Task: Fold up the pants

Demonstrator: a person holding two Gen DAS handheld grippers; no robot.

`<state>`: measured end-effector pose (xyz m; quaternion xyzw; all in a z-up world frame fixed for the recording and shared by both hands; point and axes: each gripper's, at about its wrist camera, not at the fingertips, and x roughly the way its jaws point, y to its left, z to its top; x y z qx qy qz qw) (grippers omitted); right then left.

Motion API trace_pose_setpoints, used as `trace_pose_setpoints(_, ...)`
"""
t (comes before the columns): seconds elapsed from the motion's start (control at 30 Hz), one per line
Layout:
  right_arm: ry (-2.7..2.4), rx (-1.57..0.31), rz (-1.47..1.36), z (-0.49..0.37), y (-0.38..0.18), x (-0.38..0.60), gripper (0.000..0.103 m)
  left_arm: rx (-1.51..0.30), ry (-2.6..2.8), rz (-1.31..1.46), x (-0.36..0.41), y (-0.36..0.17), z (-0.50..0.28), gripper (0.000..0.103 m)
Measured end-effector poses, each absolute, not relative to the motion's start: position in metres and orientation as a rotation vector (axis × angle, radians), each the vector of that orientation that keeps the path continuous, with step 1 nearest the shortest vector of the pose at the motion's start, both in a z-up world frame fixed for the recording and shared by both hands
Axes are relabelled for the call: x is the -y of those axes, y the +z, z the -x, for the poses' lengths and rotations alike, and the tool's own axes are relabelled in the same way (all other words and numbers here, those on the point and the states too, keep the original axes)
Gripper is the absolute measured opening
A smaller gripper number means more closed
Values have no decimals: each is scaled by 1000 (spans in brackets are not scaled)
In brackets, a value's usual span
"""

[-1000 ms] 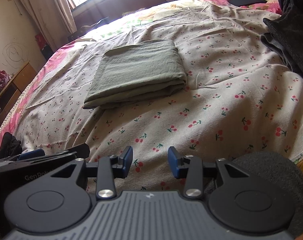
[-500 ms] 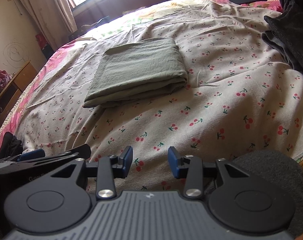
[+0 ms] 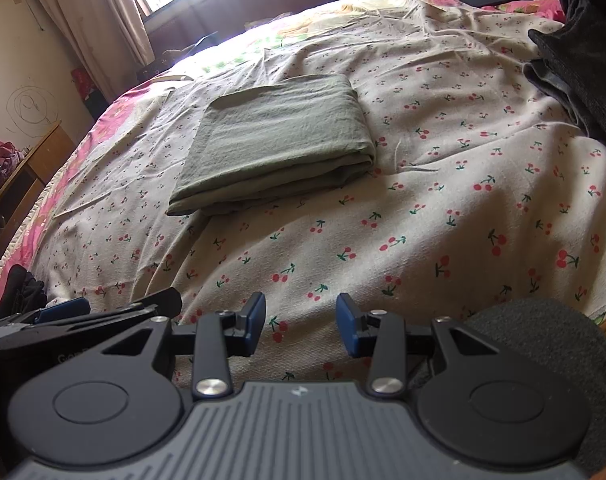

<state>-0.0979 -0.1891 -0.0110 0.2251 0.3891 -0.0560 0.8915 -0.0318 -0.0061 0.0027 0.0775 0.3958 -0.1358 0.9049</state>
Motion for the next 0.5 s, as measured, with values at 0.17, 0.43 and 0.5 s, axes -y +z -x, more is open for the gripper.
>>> trace_pose_setpoints(0.17, -117, -807, -466, 98, -11, 189, 40, -812, -278, -166, 6, 3, 32, 103)
trace_pose_setpoints(0.43, -116, -808, -467, 98, -11, 189, 40, -812, -279, -166, 6, 3, 32, 103)
trace_pose_setpoints(0.5, -117, -807, -467, 98, -11, 189, 40, -811, -280, -166, 6, 3, 32, 103)
